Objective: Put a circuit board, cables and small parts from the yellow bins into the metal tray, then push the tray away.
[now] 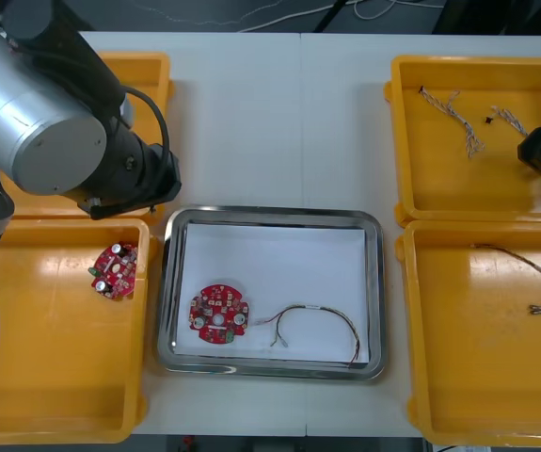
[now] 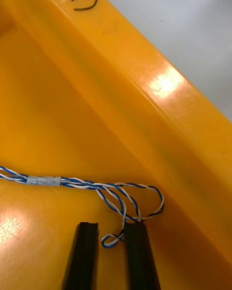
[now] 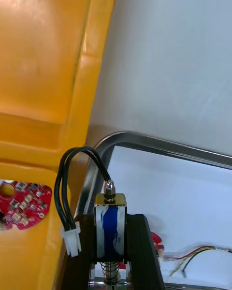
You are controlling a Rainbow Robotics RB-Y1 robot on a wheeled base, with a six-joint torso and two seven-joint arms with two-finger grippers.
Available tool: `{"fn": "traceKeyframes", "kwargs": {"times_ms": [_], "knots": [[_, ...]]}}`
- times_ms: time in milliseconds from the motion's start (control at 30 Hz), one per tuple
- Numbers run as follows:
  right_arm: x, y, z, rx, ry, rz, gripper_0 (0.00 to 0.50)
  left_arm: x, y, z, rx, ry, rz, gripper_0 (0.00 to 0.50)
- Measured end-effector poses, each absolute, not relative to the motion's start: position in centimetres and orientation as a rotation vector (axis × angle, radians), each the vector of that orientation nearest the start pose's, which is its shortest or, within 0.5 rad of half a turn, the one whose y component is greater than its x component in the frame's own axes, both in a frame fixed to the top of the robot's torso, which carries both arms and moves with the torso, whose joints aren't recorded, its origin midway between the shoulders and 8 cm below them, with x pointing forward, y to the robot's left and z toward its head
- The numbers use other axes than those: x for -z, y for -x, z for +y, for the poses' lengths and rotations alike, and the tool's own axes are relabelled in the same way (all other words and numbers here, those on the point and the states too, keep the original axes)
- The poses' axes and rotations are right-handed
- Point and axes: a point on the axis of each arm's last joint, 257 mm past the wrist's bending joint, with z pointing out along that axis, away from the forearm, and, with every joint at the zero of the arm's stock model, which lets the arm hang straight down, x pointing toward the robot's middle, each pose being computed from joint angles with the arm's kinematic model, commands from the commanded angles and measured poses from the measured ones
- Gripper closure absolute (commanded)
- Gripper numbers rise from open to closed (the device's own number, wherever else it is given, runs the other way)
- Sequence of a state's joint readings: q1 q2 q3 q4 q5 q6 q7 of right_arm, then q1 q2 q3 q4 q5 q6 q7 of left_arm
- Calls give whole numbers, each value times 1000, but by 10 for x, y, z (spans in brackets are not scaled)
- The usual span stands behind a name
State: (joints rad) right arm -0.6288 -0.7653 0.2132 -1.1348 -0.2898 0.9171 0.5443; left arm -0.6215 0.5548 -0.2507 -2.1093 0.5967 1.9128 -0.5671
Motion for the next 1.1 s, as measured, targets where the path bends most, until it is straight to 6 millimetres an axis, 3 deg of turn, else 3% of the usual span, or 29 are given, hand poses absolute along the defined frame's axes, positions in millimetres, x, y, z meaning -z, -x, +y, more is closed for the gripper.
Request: {"fn": "traceKeyframes", "kwargs": {"times_ms": [133, 433, 567, 867, 1100], "knots": [[201, -616, -486, 63, -885, 2027, 500, 155, -446, 167, 179, 343, 2591, 500], [201, -615, -488, 78, -884, 2028, 500, 179, -441, 144, 123, 222, 2592, 500], [202, -604, -489, 138, -905, 2063, 500, 185, -440, 136, 117, 188, 2588, 500], [180, -591, -457, 180, -860, 2127, 500, 206, -441, 121, 105, 128, 2580, 500], [190, -577, -423, 142, -768, 2276, 500, 226, -435, 124, 58, 115, 2590, 500]]}}
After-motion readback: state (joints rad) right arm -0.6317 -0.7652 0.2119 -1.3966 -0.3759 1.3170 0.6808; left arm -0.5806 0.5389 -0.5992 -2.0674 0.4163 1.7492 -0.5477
